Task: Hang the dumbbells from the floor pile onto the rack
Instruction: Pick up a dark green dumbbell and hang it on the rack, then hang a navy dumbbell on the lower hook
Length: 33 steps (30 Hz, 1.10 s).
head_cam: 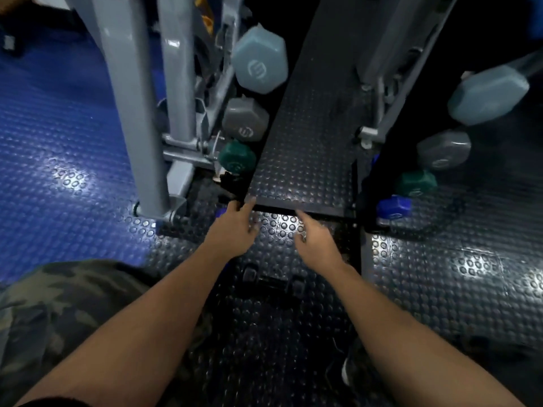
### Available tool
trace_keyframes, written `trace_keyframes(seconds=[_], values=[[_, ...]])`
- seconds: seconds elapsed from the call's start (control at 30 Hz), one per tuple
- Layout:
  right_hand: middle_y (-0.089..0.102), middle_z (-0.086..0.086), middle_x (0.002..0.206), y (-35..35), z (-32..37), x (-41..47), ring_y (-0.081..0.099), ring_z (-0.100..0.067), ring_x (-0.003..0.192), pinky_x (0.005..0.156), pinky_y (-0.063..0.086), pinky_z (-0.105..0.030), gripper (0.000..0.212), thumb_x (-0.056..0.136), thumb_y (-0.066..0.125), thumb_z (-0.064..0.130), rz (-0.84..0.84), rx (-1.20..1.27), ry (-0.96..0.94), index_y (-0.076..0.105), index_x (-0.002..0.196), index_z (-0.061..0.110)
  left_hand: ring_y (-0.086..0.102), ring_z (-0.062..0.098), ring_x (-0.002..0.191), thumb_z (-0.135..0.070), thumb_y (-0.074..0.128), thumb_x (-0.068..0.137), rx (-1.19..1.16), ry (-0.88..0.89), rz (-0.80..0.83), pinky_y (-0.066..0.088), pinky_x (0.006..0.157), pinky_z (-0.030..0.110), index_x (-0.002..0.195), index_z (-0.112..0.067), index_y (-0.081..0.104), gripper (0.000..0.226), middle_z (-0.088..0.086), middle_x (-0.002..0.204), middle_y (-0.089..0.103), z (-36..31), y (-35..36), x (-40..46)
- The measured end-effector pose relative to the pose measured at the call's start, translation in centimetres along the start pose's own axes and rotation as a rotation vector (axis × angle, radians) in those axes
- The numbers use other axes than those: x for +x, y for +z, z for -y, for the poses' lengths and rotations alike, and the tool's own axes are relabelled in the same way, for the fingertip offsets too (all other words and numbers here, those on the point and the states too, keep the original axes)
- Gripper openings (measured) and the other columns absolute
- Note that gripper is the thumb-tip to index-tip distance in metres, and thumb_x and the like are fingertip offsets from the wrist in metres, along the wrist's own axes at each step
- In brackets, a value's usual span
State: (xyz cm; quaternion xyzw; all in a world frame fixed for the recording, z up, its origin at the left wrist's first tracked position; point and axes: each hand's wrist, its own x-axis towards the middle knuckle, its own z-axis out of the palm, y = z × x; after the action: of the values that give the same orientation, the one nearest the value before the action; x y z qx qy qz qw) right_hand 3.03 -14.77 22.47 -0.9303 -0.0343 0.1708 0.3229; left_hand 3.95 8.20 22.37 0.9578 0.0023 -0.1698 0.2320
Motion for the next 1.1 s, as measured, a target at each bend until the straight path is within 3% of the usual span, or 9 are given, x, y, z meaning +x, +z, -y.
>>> trace_keyframes(seconds=[0.03,0.1,0.17,0.33,0.43,0.57,0.67,0.9,1.1], values=[[0.049,-0.007,0.159,0.5,-1.1,-0.3,0.058,-0.02,0.133,0.116,0.041,-0.028,0.062,0.107,0.056,0.021,0.01,0.012,0.025,0.033,0.164,0.016,0.06,0.044,0.119,-0.04,0.055,0.105,0.025,0.008,0.033,0.054,0.097,0.05,0.166,-0.031,0.02,0.07,0.017,0.159,0.029,-0.1,0.9,0.2],[0.058,-0.008,0.15,1.5,-3.1,-0.8,0.067,-0.011,0.1,0.1,0.049,-0.024,0.062,0.107,0.056,0.02,0.041,0.03,0.08,0.032,0.164,0.019,0.058,0.042,0.125,-0.041,0.055,0.105,0.07,0.026,0.105,0.052,0.102,0.049,0.166,-0.034,0.021,0.07,0.017,0.16,0.029,-0.1,2.5,0.5],[0.063,-0.007,0.141,2.7,-5.4,-1.2,0.067,-0.01,0.088,0.091,0.055,-0.031,0.064,0.107,0.056,0.023,0.07,0.057,0.151,0.029,0.165,0.026,0.058,0.04,0.127,-0.041,0.057,0.103,0.112,0.031,0.175,0.05,0.103,0.046,0.165,-0.033,0.023,0.071,0.017,0.159,0.032,0.0,4.2,1.0],[0.057,-0.008,0.149,6.1,-9.9,-1.3,0.064,-0.028,0.121,0.102,0.054,-0.04,0.061,0.107,0.054,0.026,0.132,0.126,0.26,0.032,0.164,0.025,0.059,0.035,0.125,-0.041,0.057,0.103,0.219,-0.042,0.306,0.051,0.101,0.044,0.165,-0.029,0.024,0.071,0.015,0.157,0.035,2.2,8.0,2.3],[0.056,-0.007,0.151,8.4,-10.8,-1.1,0.064,-0.024,0.122,0.102,0.053,-0.036,0.06,0.107,0.054,0.024,0.182,0.155,0.289,0.034,0.163,0.021,0.057,0.035,0.127,-0.043,0.059,0.101,0.244,-0.137,0.328,0.051,0.104,0.048,0.164,-0.029,0.026,0.073,0.015,0.154,0.038,4.4,9.6,2.7],[0.048,-0.006,0.16,11.3,-11.1,0.2,0.051,-0.022,0.142,0.115,0.045,-0.034,0.06,0.108,0.055,0.022,0.198,0.21,0.305,0.035,0.163,0.014,0.058,0.036,0.123,-0.045,0.059,0.097,0.297,-0.299,0.263,0.051,0.102,0.054,0.159,-0.032,0.03,0.07,0.012,0.147,0.043,7.6,10.3,3.2],[0.045,-0.005,0.162,13.1,-10.0,1.1,0.046,-0.023,0.146,0.118,0.043,-0.035,0.061,0.108,0.056,0.024,0.211,0.245,0.288,0.033,0.164,0.015,0.063,0.035,0.113,-0.042,0.058,0.097,0.33,-0.328,0.145,0.052,0.098,0.053,0.149,-0.03,0.04,0.057,0.009,0.13,0.054,9.8,10.1,3.4],[0.042,0.003,0.164,16.1,-3.4,2.7,0.04,-0.015,0.149,0.122,0.034,-0.03,0.063,0.107,0.056,0.036,0.282,0.238,0.158,0.031,0.164,0.024,0.065,0.042,0.106,-0.042,0.051,0.097,0.251,-0.348,0.022,0.055,0.091,0.055,0.126,-0.021,0.053,0.036,0.014,0.121,0.057,12.8,7.7,6.1],[0.052,-0.003,0.156,19.2,1.9,4.3,0.048,-0.02,0.142,0.115,0.037,-0.028,0.067,0.102,0.065,0.041,0.299,0.224,0.153,0.04,0.159,0.018,0.063,0.044,0.116,-0.042,0.059,0.096,0.087,-0.191,0.103,0.055,0.093,0.052,0.15,-0.019,0.044,0.06,0.019,0.137,0.052,15.3,6.5,9.5]])
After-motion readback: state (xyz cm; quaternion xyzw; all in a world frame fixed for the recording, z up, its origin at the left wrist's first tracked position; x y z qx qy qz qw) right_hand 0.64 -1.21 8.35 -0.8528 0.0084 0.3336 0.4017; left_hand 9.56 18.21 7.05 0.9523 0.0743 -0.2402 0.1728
